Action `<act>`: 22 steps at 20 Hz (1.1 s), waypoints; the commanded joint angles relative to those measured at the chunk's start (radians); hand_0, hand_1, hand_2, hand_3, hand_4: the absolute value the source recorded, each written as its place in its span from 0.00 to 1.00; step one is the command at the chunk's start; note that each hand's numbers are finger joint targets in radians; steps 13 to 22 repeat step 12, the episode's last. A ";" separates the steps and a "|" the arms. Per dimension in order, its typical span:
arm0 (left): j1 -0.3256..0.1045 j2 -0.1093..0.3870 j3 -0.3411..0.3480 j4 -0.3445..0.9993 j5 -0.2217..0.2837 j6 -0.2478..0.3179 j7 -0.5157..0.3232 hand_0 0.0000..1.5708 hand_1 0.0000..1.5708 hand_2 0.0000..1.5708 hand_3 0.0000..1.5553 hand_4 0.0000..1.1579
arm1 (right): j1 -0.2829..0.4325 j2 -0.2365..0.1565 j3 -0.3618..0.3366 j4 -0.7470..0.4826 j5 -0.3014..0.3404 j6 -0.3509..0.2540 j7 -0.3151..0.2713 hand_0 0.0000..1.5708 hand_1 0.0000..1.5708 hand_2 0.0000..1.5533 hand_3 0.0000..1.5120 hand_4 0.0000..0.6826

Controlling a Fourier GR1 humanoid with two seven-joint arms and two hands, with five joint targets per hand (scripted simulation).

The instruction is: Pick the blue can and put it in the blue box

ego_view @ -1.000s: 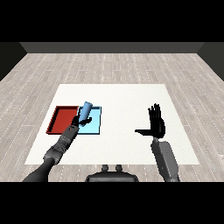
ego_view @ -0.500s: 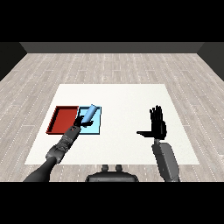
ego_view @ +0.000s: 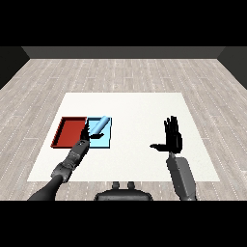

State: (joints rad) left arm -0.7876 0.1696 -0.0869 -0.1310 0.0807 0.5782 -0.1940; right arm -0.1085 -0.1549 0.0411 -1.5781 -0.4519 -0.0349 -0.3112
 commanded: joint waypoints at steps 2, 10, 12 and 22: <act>0.045 -0.003 0.085 -0.162 0.067 0.125 -0.264 0.00 0.00 0.00 0.00 0.00 | 0.020 -0.013 -0.019 0.004 -0.016 0.036 -0.019 0.00 0.00 0.00 0.00 0.00; 0.225 -0.047 0.056 -0.527 0.119 -0.193 -0.582 0.00 0.00 0.00 0.00 0.00 | 0.015 -0.028 0.013 -0.050 0.024 -0.005 0.049 0.00 0.00 0.00 0.00 0.00; 0.280 -0.050 0.025 -0.644 0.120 -0.218 -0.571 0.00 0.00 0.00 0.00 0.00 | 0.039 -0.040 -0.004 -0.009 0.028 0.021 0.013 0.00 0.00 0.00 0.00 0.00; 0.280 -0.050 0.025 -0.644 0.120 -0.218 -0.571 0.00 0.00 0.00 0.00 0.00 | 0.039 -0.040 -0.004 -0.009 0.028 0.021 0.013 0.00 0.00 0.00 0.00 0.00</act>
